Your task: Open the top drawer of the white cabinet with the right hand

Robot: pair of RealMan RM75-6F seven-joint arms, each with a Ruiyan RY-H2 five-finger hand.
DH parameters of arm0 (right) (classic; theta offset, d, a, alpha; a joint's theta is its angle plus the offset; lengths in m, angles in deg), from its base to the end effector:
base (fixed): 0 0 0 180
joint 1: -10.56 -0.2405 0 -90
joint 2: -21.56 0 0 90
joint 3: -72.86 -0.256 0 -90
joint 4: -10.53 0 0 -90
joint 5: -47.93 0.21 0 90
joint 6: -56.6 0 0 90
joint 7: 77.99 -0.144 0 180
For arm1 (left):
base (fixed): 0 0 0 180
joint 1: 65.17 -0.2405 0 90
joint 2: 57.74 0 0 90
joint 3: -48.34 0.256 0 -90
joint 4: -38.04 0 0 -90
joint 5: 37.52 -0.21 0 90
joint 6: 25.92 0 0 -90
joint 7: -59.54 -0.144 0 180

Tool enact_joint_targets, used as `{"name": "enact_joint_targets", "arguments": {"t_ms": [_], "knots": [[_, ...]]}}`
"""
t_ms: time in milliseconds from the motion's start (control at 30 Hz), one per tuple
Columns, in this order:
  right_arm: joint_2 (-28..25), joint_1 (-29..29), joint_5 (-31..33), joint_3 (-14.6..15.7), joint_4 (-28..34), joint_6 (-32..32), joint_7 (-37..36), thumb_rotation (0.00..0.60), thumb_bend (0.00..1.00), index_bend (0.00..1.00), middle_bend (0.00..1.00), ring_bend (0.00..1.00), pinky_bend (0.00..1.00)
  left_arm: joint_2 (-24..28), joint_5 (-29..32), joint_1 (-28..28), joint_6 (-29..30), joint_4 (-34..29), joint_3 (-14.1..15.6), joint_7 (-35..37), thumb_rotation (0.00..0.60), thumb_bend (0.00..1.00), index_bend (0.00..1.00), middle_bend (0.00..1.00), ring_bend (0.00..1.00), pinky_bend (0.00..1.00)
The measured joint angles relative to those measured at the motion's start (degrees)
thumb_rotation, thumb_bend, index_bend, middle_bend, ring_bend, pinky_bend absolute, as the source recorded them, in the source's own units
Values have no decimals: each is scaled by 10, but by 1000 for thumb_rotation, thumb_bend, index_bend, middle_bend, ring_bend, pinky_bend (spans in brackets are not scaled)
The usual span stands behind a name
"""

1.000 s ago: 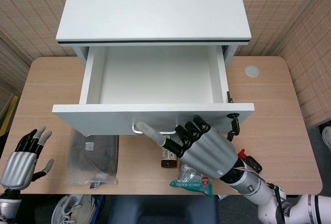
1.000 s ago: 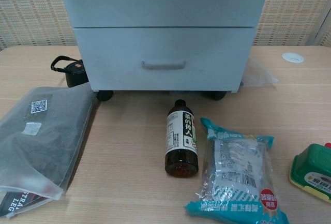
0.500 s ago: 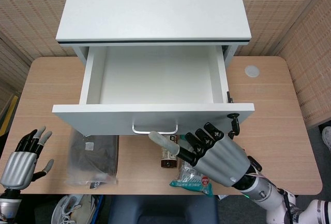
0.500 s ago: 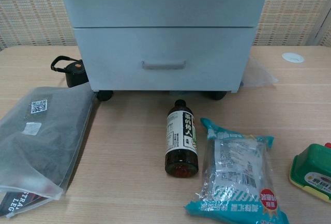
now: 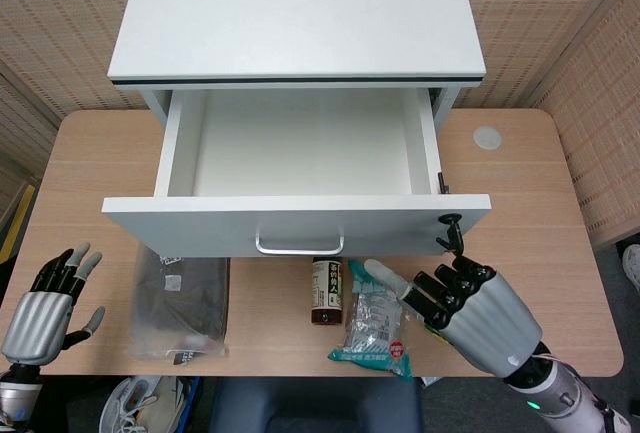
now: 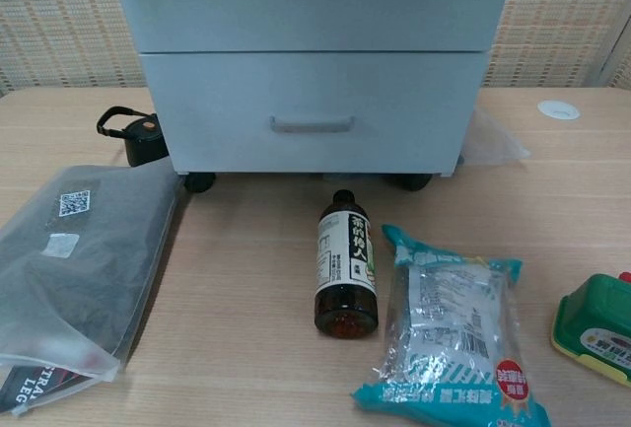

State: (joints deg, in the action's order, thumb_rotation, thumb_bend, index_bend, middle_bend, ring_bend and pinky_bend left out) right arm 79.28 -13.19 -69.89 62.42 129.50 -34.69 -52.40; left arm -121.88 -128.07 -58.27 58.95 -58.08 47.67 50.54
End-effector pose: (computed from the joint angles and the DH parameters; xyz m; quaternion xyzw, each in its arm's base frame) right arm -0.0739 -0.1987 0.1885 0.6605 0.0029 0.6312 0.4066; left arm -0.2839 0.1814 0.1434 -0.6502 -0.3401 -0.3758 0.5660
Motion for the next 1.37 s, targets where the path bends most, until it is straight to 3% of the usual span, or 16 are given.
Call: {"name": "enact_joint_targets", "arguments": {"t_ms": [367, 567, 833, 1167, 1367], "knots": [[-51, 92, -10, 69, -23, -52, -65, 600, 15, 495, 766, 803, 920, 1, -3, -1, 0, -2, 3, 3, 600, 325, 90, 2, 30, 112], [-56, 134, 19, 96, -62, -67, -92, 600, 81, 557, 763, 788, 920, -4, -9, -2, 4, 3, 5, 8, 600, 325, 89, 2, 30, 112], [-48, 175, 89, 120, -122, -66, -130, 600, 129, 574, 755, 745, 918, -10, -15, -6, 16, 12, 5, 13, 600, 325, 90, 2, 30, 112], [-1, 213, 184, 137, -210, -40, -213, 600, 140, 574, 703, 649, 748, -20, -20, -7, 20, 21, 5, 15, 600, 325, 90, 2, 30, 112], [26, 229, 218, 135, -246, -35, -251, 600, 140, 574, 688, 627, 729, -23, -17, -8, 18, 24, 6, 15, 600, 325, 90, 2, 30, 112]]}}
